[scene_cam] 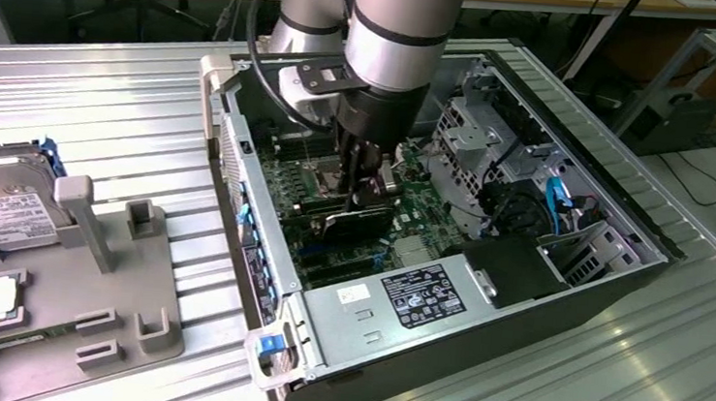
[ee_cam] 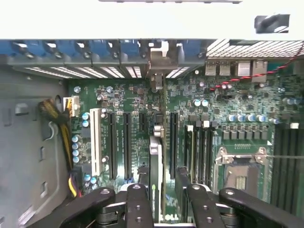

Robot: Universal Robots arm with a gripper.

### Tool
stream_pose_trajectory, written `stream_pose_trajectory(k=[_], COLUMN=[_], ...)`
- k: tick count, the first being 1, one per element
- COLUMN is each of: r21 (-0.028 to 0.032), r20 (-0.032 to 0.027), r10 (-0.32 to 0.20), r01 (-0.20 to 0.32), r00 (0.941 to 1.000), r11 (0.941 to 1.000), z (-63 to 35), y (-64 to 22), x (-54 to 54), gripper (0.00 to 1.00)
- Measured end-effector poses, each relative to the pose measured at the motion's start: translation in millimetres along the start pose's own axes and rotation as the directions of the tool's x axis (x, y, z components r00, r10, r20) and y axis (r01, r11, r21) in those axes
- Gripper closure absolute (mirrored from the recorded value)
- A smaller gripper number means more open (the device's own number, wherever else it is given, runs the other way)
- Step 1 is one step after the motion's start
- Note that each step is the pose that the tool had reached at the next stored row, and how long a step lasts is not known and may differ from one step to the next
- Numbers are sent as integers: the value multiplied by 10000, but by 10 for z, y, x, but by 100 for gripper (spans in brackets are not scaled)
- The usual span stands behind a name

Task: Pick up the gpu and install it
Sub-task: 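Insert the gpu into the slot, then press down on the gpu until it lock into place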

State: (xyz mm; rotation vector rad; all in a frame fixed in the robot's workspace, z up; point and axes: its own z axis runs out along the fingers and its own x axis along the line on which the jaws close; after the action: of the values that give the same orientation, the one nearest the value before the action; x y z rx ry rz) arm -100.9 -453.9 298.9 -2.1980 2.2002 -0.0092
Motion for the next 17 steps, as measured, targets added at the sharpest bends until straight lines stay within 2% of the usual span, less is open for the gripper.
stream_pose_trajectory(k=[1,3,4,6,16,17], r21=[3,3,2,2,2,1], r20=[1,0,-1,-1,-1,-3], r10=[0,-1,0,0,-1,1], r01=[0,1,0,0,1,-1], r00=[10000,10000,10000,10000,10000,10000], r11=[10000,10000,10000,10000,10000,10000], z=[0,0,-1,-1,-1,-2], y=[1,1,1,1,1,23], x=[0,0,0,0,0,1], gripper=[66,79,79,89,89,89])
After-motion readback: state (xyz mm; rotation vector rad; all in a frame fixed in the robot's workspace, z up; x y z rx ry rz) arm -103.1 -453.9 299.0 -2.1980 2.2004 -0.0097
